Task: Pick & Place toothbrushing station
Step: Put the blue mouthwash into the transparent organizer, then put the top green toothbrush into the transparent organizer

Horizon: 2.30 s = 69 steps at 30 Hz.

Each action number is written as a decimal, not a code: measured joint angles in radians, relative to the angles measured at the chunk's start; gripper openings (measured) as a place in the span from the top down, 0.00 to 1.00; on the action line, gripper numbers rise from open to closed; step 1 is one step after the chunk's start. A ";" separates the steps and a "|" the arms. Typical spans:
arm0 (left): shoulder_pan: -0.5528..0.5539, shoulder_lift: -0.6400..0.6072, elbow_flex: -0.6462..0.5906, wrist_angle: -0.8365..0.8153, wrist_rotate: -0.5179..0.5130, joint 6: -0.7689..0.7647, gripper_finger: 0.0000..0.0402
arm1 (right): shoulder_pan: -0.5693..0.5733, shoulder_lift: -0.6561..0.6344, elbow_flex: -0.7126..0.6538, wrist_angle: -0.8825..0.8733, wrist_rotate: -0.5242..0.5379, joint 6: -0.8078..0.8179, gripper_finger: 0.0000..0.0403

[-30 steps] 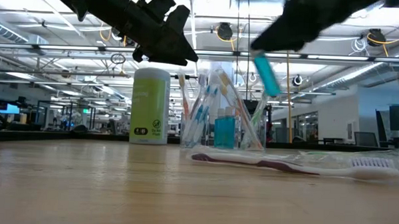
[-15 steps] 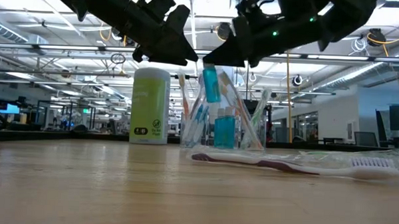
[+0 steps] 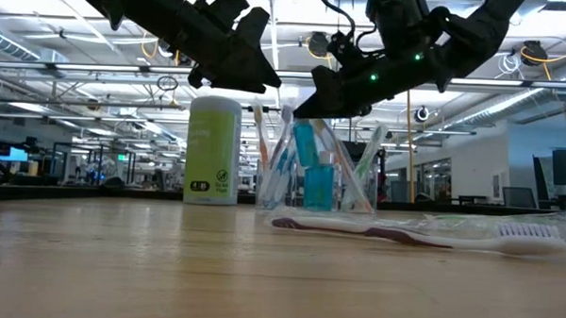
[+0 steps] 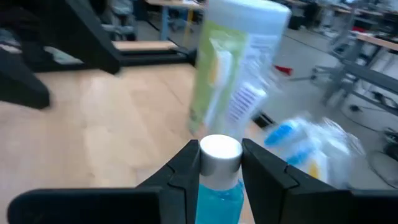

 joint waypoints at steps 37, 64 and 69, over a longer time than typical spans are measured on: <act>0.000 0.000 0.000 0.000 0.000 -0.003 0.51 | 0.001 -0.001 0.000 -0.265 0.000 0.058 0.73; 0.000 0.000 0.000 0.000 0.000 -0.002 0.51 | 0.028 -0.045 -0.002 -0.241 0.003 0.026 0.57; 0.000 0.000 0.000 0.000 0.000 -0.001 0.51 | 0.074 -0.132 -0.002 -0.356 0.001 0.084 0.60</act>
